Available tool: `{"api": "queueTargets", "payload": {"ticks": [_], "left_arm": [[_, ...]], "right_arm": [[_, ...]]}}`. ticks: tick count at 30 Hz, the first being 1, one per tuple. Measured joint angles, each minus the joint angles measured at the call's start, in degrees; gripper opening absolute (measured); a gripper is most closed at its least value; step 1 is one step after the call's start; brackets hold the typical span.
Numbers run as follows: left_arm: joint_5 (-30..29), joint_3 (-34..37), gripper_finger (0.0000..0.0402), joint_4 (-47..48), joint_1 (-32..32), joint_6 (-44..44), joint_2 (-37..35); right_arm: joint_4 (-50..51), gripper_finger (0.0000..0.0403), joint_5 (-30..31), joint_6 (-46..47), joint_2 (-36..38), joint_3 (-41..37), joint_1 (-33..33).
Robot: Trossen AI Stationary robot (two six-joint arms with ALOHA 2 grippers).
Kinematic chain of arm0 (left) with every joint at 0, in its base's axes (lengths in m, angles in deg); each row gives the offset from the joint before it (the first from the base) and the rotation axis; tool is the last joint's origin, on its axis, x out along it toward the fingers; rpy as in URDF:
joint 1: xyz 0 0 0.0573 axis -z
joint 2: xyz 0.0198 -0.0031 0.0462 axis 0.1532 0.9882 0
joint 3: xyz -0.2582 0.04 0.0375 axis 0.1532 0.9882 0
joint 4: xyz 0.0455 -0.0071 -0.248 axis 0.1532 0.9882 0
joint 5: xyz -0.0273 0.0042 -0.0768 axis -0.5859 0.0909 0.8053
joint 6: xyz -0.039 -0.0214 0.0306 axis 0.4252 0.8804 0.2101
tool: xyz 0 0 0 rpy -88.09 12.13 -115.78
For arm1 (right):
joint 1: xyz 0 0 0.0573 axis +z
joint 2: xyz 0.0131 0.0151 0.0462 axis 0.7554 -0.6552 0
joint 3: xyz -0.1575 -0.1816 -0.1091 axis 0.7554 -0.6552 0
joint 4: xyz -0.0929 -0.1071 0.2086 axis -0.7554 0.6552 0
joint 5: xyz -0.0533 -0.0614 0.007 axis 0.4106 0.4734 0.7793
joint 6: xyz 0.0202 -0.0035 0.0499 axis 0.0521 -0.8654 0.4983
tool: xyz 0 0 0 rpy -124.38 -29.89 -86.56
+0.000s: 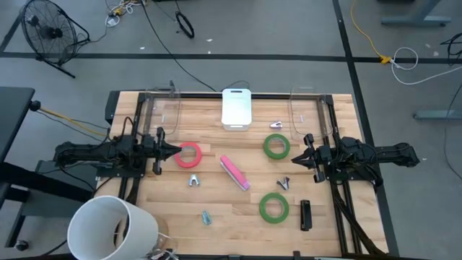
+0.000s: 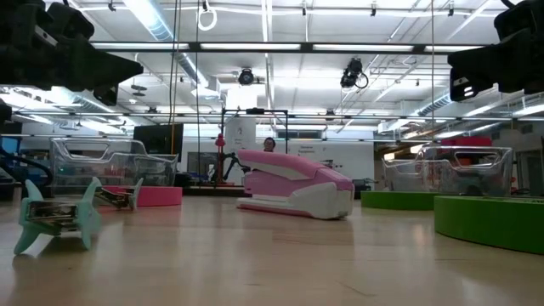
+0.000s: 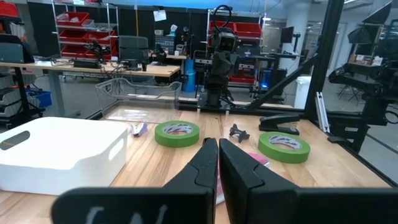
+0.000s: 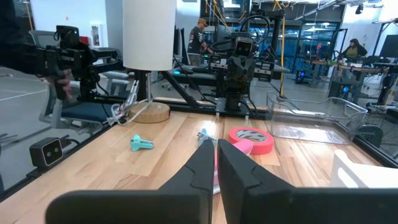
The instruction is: Pick and place Stapler, Stapler remover, tape
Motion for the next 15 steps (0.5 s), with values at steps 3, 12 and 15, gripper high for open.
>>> {"api": "queueTargets", "payload": {"ticks": [3, 12, 15], "left_arm": [[-0.85, 0.0, 0.0018, -2.33, 0.0, 0.08, -0.02], [-4.15, 0.02, 0.0018, -15.96, -0.02, 12.35, -0.02], [-5.02, 0.01, 0.0018, -21.01, -0.02, 12.43, -0.02]], "right_arm": [[0.0, 0.0022, 0.0, 0.0, 0.0, 0.01, 0.0], [0.0, 0.0022, 0.0, 0.0, 0.0, 0.0, 0.0], [-0.02, 0.0022, 0.0, 0.0, 0.02, -0.01, 0.0]]}}
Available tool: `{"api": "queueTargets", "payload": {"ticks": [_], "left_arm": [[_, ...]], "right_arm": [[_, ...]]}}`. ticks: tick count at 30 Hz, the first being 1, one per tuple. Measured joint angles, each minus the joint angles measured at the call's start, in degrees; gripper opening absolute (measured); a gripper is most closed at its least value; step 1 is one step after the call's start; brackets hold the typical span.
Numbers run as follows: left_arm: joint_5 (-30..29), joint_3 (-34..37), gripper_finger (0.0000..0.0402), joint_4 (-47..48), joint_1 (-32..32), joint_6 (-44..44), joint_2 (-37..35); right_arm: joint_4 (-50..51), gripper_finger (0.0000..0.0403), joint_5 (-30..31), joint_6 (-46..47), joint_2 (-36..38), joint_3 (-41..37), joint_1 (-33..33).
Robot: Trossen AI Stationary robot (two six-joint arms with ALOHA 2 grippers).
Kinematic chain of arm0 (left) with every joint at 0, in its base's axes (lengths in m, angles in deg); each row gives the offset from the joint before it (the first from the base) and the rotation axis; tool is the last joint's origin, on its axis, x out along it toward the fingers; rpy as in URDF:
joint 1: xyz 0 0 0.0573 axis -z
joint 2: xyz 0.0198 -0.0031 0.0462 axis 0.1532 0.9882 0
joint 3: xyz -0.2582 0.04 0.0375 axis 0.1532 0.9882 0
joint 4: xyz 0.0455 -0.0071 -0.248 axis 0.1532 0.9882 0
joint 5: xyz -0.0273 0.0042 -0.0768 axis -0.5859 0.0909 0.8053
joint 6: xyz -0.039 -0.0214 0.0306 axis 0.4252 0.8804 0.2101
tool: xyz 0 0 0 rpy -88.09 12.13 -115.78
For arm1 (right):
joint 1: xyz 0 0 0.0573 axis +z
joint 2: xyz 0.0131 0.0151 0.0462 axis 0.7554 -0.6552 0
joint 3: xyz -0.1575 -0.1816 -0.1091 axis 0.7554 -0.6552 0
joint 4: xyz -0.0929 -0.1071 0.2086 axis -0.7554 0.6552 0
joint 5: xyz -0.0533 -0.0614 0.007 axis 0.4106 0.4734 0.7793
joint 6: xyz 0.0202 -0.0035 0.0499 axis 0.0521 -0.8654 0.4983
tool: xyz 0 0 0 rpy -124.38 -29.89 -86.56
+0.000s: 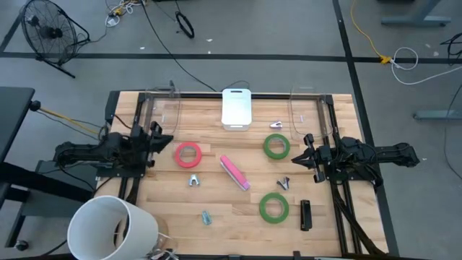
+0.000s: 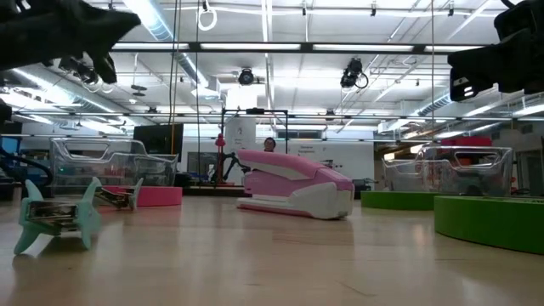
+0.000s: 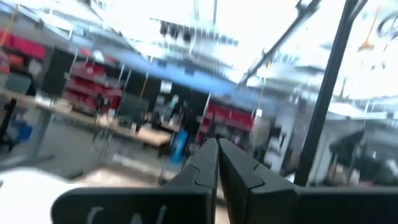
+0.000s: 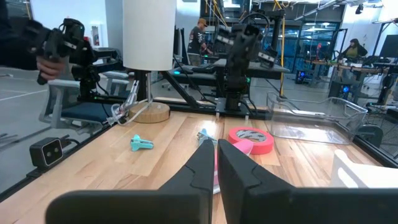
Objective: Pick and place Stapler, Stapler remover, tape
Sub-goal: Put the pink tape into the left transparent bin
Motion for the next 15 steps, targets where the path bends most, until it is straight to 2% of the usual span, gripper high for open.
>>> {"api": "queueTargets", "payload": {"ticks": [5, 15], "left_arm": [[-0.02, -0.05, 0.0018, -7.27, 0.0, -0.24, 0.0], [-1.47, -5.43, 0.0018, -6.76, 0.0, -0.51, 0.08]], "right_arm": [[0.01, 0.0022, 0.0, -0.01, -0.01, 0.01, 0.0], [0.02, 0.0022, 0.0, 0.0, 0.0, 0.02, 0.01]]}}
